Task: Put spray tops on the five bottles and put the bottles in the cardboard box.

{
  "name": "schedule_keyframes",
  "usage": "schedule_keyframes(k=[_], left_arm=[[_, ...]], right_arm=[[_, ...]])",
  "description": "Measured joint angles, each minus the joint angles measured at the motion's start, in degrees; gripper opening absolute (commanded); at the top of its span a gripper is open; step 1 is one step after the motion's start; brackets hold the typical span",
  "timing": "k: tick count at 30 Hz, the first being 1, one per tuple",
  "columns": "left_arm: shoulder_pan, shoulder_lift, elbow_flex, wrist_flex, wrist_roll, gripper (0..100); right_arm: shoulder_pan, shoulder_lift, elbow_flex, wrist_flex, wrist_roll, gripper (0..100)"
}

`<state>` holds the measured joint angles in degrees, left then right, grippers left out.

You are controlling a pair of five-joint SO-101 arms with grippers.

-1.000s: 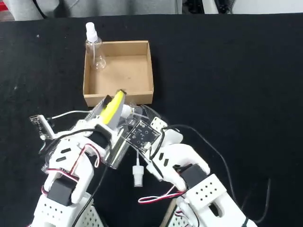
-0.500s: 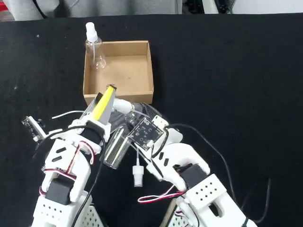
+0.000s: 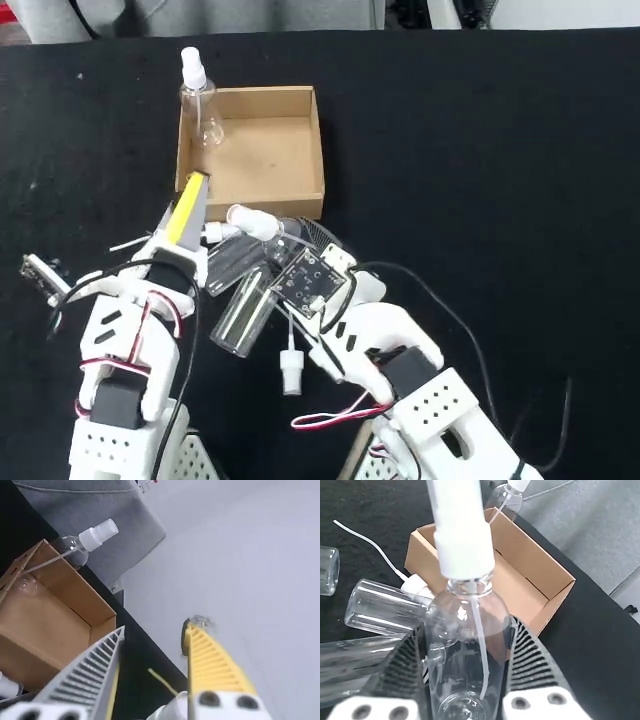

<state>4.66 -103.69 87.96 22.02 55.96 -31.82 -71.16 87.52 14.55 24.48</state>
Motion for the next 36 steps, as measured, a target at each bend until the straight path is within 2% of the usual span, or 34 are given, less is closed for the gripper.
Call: schedule_keyframes(k=[4,10,19,25,29,36], left_arm=[[-0.4,0.0,0.0,0.0,0.0,17],[-0.4,0.0,0.0,0.0,-2.5,3],[8.6,0.0,4.0,-0.4,-11.9,6],[9.1,0.0,7.4,-5.5,-16.4,6],[9.6,0.0,7.4,-5.9,-18.5,6],[10.5,0.0,7.4,-5.9,-22.0,6]], right_arm=[[0.0,0.0,0.0,0.0,-0.8,3.2],[0.0,0.0,0.0,0.0,-4.1,3.2],[0.0,0.0,0.0,0.0,-4.2,3.2],[0.0,0.0,0.0,0.0,-1.4,2.9],[0.0,0.0,0.9,0.0,1.4,2.9],[0.1,0.0,0.9,0.0,1.9,2.9]])
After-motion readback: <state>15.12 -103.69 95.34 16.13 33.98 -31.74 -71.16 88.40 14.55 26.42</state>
